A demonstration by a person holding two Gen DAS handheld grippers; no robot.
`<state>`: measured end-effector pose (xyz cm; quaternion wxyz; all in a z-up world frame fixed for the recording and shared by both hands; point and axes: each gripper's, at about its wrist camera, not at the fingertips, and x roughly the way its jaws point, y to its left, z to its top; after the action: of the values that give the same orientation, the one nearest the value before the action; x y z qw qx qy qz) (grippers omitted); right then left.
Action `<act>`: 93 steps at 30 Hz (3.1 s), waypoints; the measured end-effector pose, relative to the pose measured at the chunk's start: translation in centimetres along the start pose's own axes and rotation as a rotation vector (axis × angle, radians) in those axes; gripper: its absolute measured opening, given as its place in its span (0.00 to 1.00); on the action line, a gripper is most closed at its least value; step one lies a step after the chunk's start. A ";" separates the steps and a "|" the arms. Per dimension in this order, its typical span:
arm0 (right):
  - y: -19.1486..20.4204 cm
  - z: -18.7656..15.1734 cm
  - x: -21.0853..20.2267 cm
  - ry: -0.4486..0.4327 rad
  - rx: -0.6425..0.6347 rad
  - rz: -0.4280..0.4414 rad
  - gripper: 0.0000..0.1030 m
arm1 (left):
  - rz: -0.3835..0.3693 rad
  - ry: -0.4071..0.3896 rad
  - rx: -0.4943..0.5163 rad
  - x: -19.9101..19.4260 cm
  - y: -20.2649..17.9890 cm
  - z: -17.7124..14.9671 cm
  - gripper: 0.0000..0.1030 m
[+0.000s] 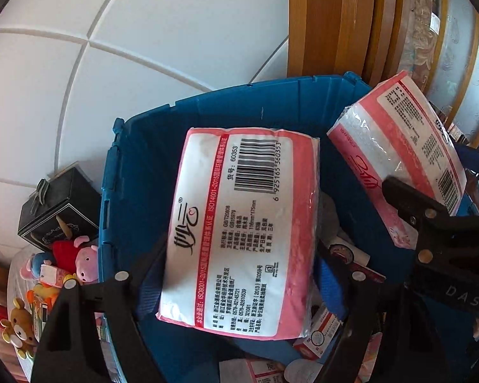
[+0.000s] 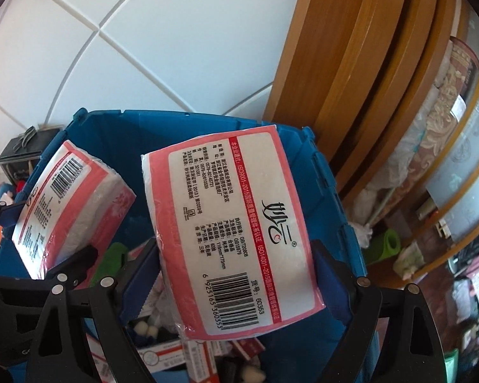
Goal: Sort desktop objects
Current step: 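Open both grippers to drop the tissue packs into the crate, then return both tools from the crate to the pile on the bed, then grasp the green medicine box with the left gripper while the right gripper grasps a pink tissue pack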
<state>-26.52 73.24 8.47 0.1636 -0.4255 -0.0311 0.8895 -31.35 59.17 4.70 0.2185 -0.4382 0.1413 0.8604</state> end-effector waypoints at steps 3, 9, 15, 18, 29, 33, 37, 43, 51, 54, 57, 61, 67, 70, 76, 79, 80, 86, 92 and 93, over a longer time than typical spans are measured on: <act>0.5 0.0 -0.1 0.000 -0.019 -0.004 0.88 | 0.006 0.010 0.005 0.4 -0.1 -0.1 0.79; -0.3 0.8 0.5 0.000 -0.018 -0.001 0.90 | 0.009 -0.020 0.015 -0.5 -0.4 0.0 0.79; -0.1 1.1 0.0 -0.003 -0.019 -0.006 0.92 | -0.004 -0.007 0.025 -1.0 -0.5 -0.1 0.79; 0.0 1.2 -0.5 -0.003 -0.023 -0.013 0.99 | -0.028 0.021 0.012 -1.3 -0.2 -0.2 0.79; -0.4 0.8 -4.7 0.022 -0.003 0.002 1.00 | -0.167 0.154 -0.038 -5.4 2.0 -1.8 0.79; 0.2 0.1 -7.5 0.010 -0.020 0.008 1.00 | -0.194 0.159 -0.073 -7.8 3.2 -3.1 0.79; 1.4 -1.1 -11.3 -0.022 -0.041 0.039 1.00 | -0.161 0.113 -0.069 -11.0 4.8 -5.5 0.79; 5.4 -2.7 -16.4 -0.075 -0.108 0.106 1.00 | -0.122 0.062 -0.095 -15.2 8.8 -9.6 0.79; 14.3 -3.4 -18.9 -0.084 -0.226 0.189 1.00 | 0.012 0.020 -0.148 -18.4 16.0 -14.8 0.79; 18.1 -3.7 -19.0 -0.074 -0.255 0.234 1.00 | 0.046 0.031 -0.183 -18.9 19.2 -16.7 0.79; 21.7 -3.9 -19.0 -0.065 -0.278 0.293 1.00 | 0.068 0.057 -0.217 -19.1 22.5 -18.9 0.79; 26.1 -4.4 -18.6 -0.057 -0.296 0.343 1.00 | 0.113 0.096 -0.239 -18.6 26.5 -21.9 0.79; 32.0 -6.2 -16.3 -0.014 -0.271 0.406 1.00 | 0.157 0.145 -0.267 -16.2 32.3 -27.6 0.79; 35.0 -7.8 -14.6 0.015 -0.262 0.413 1.00 | 0.166 0.166 -0.299 -14.5 35.2 -30.9 0.79; 40.4 -11.3 -11.1 0.097 -0.254 0.432 1.00 | 0.219 0.137 -0.367 -11.5 40.8 -37.6 0.79; 43.0 -13.0 -9.3 0.136 -0.242 0.436 1.00 | 0.249 0.122 -0.391 -9.6 42.6 -40.4 0.79; 43.9 -13.5 -8.8 0.147 -0.237 0.434 1.00 | 0.248 0.117 -0.399 -8.9 43.0 -41.2 0.79; 49.0 -16.0 -4.9 0.263 -0.165 0.461 1.00 | 0.188 0.163 -0.435 -3.9 44.6 -45.2 0.79; 52.1 -17.0 -1.6 0.364 -0.098 0.462 1.00 | 0.149 0.165 -0.408 -1.1 44.8 -45.2 0.79; 52.4 -17.1 -1.1 0.381 -0.085 0.470 1.00 | 0.142 0.164 -0.402 -0.6 44.9 -44.9 0.79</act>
<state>-26.61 22.00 -11.82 -0.0616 -0.5867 0.0623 0.8050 -22.32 0.68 -18.33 0.0537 -0.5302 0.0149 0.8460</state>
